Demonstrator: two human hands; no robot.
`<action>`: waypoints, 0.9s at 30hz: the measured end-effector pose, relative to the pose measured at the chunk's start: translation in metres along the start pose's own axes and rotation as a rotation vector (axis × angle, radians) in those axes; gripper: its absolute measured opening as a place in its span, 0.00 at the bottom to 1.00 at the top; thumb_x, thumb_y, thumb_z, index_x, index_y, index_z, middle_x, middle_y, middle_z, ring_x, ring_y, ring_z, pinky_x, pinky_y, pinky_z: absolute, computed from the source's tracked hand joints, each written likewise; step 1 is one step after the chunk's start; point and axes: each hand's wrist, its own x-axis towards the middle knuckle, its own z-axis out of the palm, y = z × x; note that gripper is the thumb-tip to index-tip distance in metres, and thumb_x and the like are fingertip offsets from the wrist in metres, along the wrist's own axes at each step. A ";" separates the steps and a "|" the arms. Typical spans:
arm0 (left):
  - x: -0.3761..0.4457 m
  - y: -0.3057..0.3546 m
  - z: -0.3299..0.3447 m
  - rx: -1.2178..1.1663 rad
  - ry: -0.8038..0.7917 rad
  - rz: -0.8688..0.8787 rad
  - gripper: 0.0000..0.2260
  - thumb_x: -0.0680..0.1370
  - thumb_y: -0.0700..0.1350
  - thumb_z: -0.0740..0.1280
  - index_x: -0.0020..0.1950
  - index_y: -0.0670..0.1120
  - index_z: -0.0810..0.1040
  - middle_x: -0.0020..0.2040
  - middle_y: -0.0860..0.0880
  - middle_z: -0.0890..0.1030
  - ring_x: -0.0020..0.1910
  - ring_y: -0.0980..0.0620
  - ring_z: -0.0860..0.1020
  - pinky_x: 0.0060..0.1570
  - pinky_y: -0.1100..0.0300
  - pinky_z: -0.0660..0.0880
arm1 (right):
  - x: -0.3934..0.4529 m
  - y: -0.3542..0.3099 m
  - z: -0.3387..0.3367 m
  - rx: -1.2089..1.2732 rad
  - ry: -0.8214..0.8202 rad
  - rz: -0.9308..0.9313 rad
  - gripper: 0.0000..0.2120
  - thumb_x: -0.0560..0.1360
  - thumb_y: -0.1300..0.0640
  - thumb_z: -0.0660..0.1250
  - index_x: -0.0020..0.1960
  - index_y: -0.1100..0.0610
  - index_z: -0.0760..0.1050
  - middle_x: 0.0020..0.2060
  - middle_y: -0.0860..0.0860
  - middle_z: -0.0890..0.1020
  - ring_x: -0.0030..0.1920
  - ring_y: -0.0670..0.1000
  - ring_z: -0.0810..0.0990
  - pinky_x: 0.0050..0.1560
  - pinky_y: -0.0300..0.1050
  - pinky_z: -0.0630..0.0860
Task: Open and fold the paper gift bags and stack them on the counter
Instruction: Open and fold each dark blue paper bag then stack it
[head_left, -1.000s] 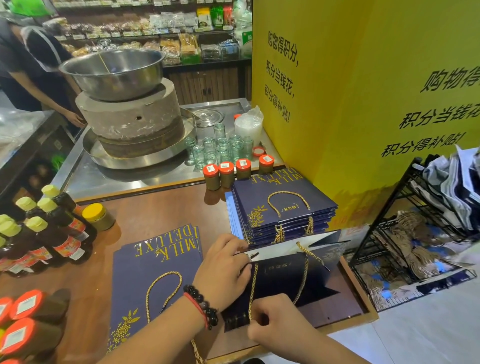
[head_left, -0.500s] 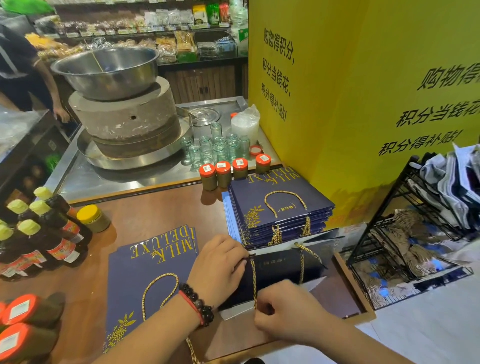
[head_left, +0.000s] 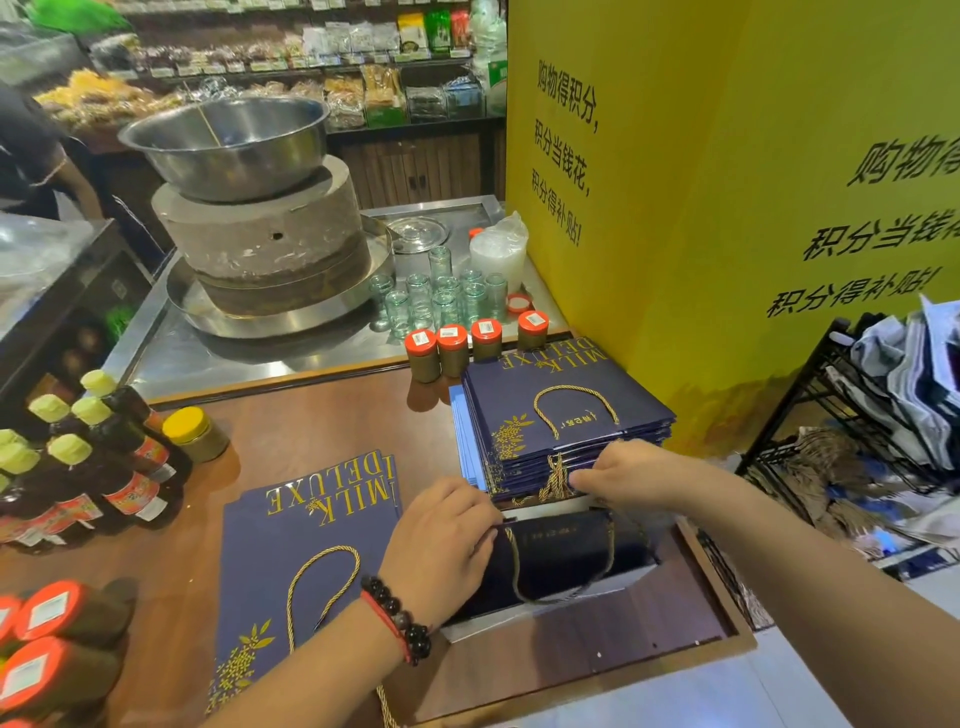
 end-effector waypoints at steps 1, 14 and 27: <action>0.000 0.000 0.000 0.001 -0.001 -0.002 0.06 0.69 0.42 0.74 0.43 0.49 0.80 0.43 0.55 0.79 0.47 0.55 0.71 0.45 0.56 0.78 | 0.000 0.000 0.002 0.027 0.002 -0.009 0.20 0.78 0.44 0.59 0.32 0.54 0.72 0.32 0.52 0.73 0.34 0.50 0.72 0.35 0.45 0.65; -0.001 0.004 -0.003 -0.018 0.013 -0.031 0.15 0.67 0.40 0.76 0.50 0.50 0.78 0.42 0.55 0.78 0.46 0.55 0.71 0.43 0.58 0.76 | -0.007 0.004 0.003 0.183 0.146 -0.093 0.12 0.83 0.57 0.53 0.47 0.58 0.72 0.40 0.52 0.74 0.43 0.52 0.72 0.43 0.45 0.67; 0.000 0.007 -0.005 0.073 -0.044 -0.043 0.17 0.65 0.43 0.78 0.53 0.50 0.81 0.41 0.56 0.80 0.40 0.54 0.78 0.35 0.61 0.76 | -0.004 0.007 -0.008 0.910 0.263 0.111 0.18 0.83 0.62 0.54 0.35 0.60 0.69 0.30 0.55 0.72 0.31 0.50 0.71 0.38 0.44 0.70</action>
